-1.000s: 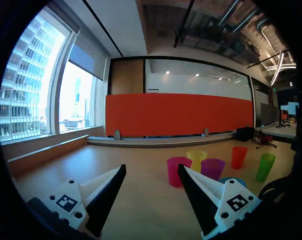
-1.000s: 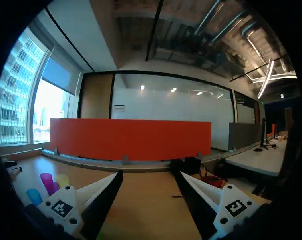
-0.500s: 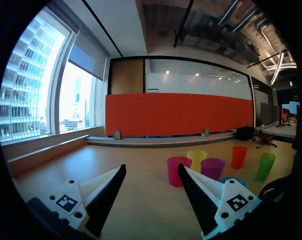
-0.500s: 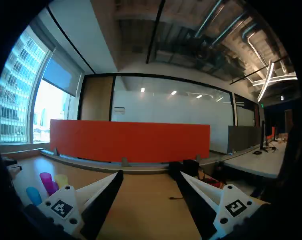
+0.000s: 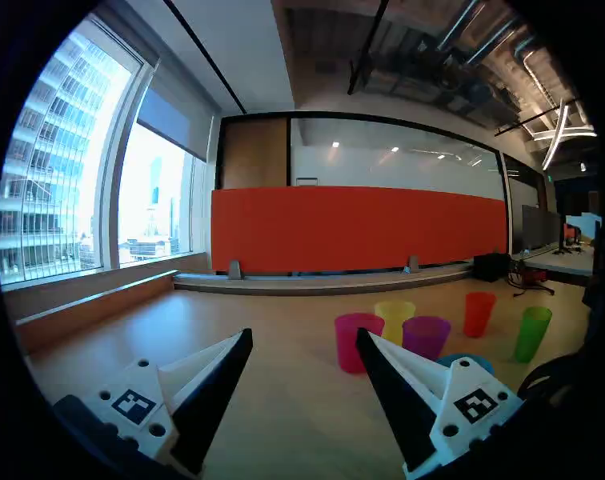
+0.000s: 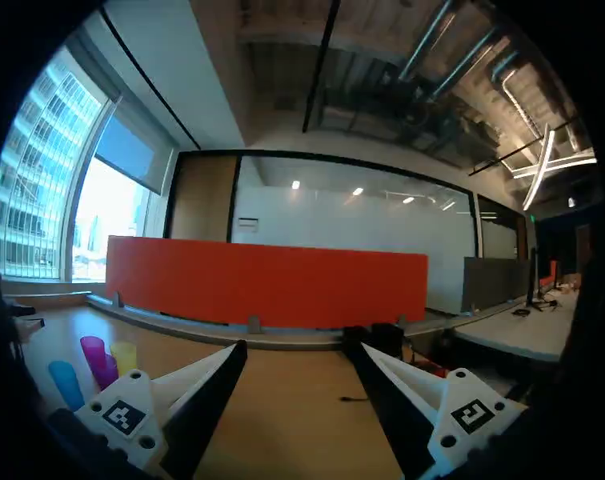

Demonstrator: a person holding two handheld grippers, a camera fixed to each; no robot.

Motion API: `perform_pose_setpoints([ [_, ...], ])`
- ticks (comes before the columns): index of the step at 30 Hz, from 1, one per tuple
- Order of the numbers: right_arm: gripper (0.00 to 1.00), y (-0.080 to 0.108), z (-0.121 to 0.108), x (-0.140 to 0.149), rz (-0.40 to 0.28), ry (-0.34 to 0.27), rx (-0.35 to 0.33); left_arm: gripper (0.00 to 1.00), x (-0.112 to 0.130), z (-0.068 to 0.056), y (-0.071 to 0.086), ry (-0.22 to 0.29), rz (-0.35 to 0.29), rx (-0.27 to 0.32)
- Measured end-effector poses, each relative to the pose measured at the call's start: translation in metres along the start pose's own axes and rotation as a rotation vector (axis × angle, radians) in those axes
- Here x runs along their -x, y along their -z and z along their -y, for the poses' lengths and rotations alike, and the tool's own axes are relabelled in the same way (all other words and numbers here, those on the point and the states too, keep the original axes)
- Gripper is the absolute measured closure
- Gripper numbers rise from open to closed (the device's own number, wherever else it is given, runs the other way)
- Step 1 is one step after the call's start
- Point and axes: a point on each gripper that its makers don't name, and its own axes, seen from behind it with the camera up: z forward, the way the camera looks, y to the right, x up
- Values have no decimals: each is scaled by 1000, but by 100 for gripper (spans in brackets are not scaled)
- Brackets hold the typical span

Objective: Pour water

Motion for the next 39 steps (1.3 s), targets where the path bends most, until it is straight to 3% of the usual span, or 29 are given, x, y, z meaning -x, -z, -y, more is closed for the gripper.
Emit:
perform_pose_setpoints([
  [12, 0, -4, 11, 39, 16, -60, -40, 4, 0, 0, 0, 0, 0, 0],
  [21, 0, -9, 13, 71, 46, -57, -44, 4, 0, 0, 0, 0, 0, 0],
  [39, 0, -13, 10, 97, 90, -79, -51, 4, 0, 1, 0, 0, 0, 0],
])
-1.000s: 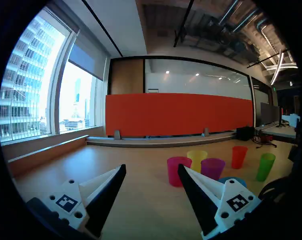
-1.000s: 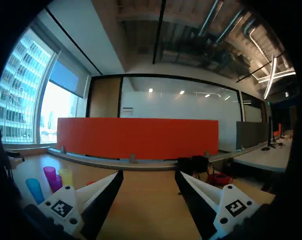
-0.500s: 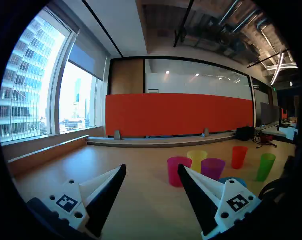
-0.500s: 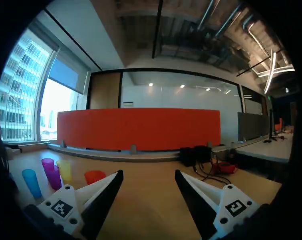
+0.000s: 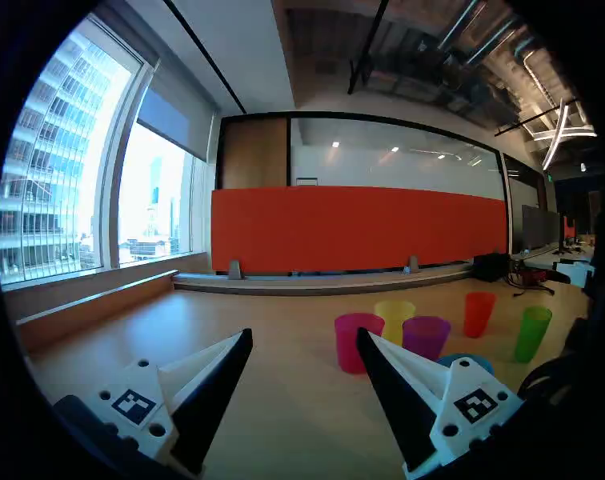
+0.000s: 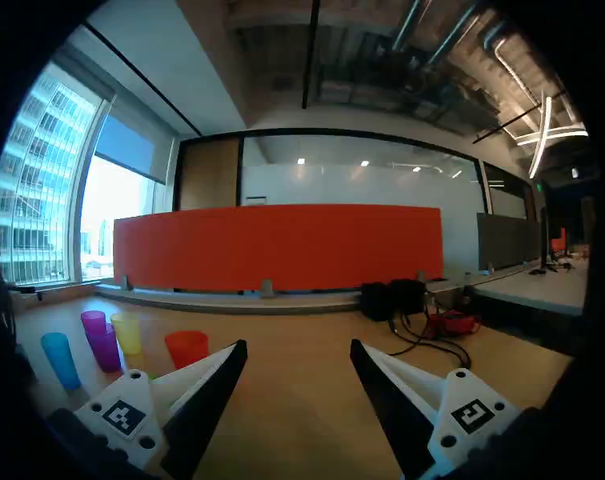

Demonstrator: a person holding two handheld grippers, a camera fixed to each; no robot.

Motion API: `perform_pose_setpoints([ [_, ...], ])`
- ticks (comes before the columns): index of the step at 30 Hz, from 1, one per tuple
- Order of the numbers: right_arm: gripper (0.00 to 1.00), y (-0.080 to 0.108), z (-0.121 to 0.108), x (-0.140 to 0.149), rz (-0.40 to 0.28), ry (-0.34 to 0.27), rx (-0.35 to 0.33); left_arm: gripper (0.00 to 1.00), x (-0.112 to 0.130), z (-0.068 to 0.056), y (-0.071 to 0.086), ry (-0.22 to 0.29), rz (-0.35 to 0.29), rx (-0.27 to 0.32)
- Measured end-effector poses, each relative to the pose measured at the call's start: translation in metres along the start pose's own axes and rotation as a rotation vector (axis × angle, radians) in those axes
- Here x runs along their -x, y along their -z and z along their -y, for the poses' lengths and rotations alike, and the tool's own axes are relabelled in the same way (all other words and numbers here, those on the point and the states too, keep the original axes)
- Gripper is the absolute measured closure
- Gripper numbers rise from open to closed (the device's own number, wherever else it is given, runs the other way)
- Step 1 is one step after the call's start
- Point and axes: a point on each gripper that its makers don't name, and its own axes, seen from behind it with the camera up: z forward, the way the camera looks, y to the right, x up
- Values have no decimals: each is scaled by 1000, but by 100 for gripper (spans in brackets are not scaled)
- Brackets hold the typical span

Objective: Pour water

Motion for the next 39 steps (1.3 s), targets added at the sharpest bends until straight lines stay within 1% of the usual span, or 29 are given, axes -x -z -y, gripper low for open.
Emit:
perform_pose_setpoints([
  [9, 0, -1, 4, 5, 19, 23, 0, 4, 0, 0, 0, 0, 0, 0],
  [39, 0, -1, 5, 5, 23, 22, 1, 4, 0, 0, 0, 0, 0, 0],
])
